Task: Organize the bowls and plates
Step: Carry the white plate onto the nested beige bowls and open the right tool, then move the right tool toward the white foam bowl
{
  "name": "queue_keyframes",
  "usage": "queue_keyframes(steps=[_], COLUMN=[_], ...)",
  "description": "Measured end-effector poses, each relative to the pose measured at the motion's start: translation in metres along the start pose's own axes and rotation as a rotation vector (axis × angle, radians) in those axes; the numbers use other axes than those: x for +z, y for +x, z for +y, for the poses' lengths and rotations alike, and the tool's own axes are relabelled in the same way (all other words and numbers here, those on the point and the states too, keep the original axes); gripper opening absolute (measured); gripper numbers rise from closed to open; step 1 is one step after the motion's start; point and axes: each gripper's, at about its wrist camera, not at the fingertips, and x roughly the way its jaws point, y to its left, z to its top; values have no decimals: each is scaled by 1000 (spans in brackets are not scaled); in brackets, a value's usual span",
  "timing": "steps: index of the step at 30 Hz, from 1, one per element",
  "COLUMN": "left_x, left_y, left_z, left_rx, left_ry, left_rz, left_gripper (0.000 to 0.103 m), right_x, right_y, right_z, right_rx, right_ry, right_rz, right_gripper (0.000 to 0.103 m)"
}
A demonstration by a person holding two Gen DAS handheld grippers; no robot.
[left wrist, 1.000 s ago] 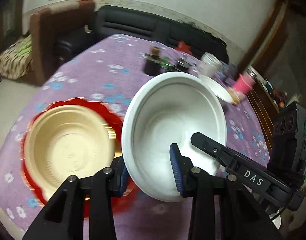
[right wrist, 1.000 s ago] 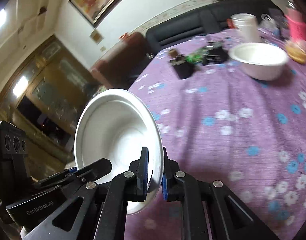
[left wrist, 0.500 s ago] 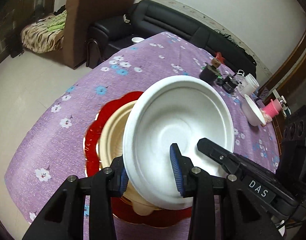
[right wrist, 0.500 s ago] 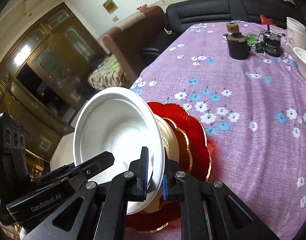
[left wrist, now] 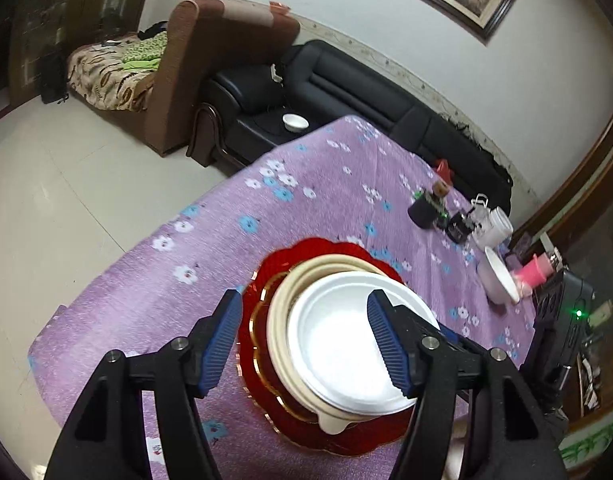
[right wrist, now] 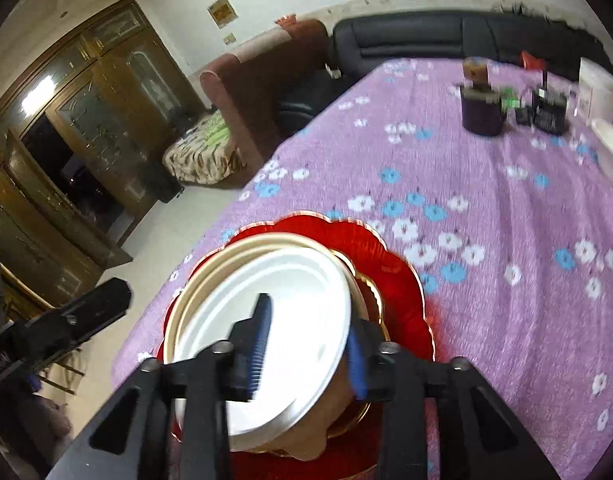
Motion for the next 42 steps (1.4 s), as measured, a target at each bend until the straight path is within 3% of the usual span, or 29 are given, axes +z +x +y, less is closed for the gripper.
queue_keyframes(steps=[3,16,25,33,42], left_x=[0,-7,-13,-16,-42], left_y=[-8,-23,-27,-32,-10], left_z=[7,-1,-19,-27,-95], left_rx=[-3,-18,-15,11,-38], left_ry=[-19,-28,8,4,202], left_rz=[-15,-25,-19,-40,37], left_gripper=[68,74,74,79,80], right_x=[2,0,-15,-14,-29], right_y=[-6,-46,-35,-61,-80], right_z=[6,-16,-30,-48,-112], right_rx=[-14,-62,-112,-97,-164], right_ry=[-24,42,55,85,199], right_rz=[-34,-123,-60,-124,-108], right_gripper=[52,56,56,58,59])
